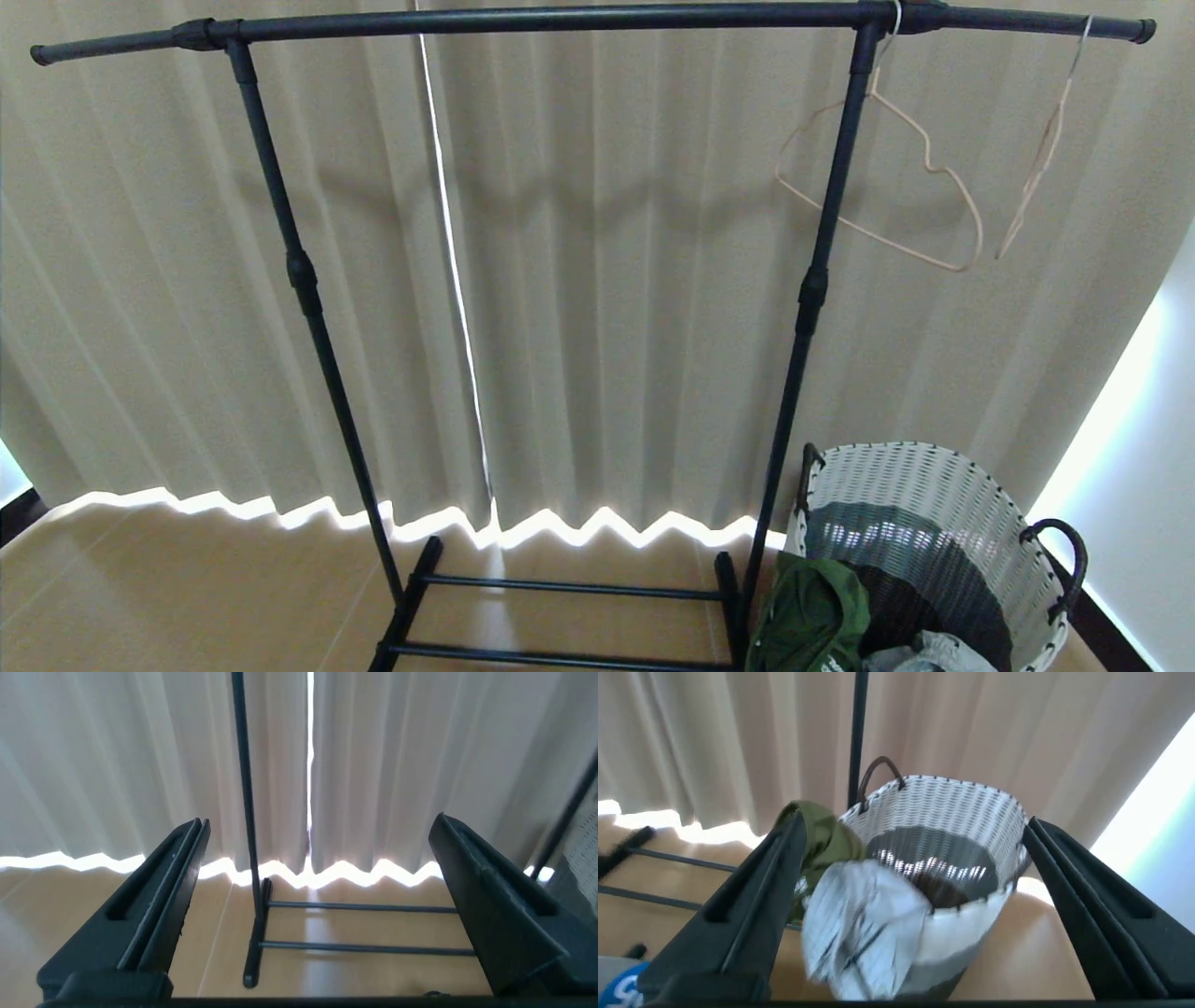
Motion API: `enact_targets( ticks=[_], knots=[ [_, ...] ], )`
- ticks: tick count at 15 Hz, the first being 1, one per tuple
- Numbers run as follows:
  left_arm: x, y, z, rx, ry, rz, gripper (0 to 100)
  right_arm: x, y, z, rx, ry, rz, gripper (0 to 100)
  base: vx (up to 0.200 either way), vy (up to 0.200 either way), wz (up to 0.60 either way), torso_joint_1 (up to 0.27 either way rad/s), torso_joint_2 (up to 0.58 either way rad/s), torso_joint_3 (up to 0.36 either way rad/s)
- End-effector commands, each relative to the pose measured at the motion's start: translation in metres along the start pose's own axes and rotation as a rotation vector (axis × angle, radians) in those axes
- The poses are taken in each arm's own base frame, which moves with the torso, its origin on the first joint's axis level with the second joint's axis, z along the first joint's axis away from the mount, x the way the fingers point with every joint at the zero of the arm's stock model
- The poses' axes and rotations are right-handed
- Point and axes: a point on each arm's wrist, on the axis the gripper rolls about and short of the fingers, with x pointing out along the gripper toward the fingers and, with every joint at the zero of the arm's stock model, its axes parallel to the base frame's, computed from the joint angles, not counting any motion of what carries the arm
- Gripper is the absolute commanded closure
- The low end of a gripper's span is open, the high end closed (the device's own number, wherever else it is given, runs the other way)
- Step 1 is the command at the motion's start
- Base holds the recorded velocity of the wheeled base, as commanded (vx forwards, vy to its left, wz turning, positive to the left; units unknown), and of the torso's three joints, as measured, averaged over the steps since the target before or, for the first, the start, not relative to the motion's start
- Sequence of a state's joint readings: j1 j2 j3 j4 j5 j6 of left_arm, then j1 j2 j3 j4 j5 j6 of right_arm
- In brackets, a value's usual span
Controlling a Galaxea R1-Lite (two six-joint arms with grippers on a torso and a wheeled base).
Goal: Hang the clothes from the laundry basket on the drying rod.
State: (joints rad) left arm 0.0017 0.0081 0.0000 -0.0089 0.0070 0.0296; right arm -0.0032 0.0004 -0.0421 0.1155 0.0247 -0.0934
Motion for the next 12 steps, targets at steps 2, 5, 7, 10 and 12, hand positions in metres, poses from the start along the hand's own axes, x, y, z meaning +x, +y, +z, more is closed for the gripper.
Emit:
enact_targets(
  ticks=[2,5,7,10,12],
  knots=[
    [0.0001,0.0000,0.0001,0.003,0.001,-0.001,0,-0.0001,0.0001,0.0003,-0.025,-0.003,0.007,0,0.200,0.000,0.00,0.002,0.00,0.005],
    [0.0001,0.0000,0.0001,0.001,0.001,-0.001,0,-0.0001,0.0001,0.0003,-0.057,-0.003,0.007,0,0.000,0.000,0.00,0.000,0.00,0.000],
    [0.0001,0.0000,0.0001,0.001,0.001,-0.001,0,-0.0001,0.0001,0.0003,-0.060,-0.002,0.006,0,0.000,0.000,0.00,0.000,0.00,0.000],
    [0.0001,0.0000,0.0001,0.001,0.001,-0.001,0,-0.0003,0.0002,0.0005,-0.065,-0.003,0.012,0,0.000,0.000,0.00,0.000,0.00,0.000],
    [0.0000,0.0000,0.0000,-0.004,-0.001,0.000,0,-0.0004,0.0011,0.0007,-0.065,-0.007,0.053,0,0.000,0.000,0.00,0.000,0.00,0.000]
  ],
)
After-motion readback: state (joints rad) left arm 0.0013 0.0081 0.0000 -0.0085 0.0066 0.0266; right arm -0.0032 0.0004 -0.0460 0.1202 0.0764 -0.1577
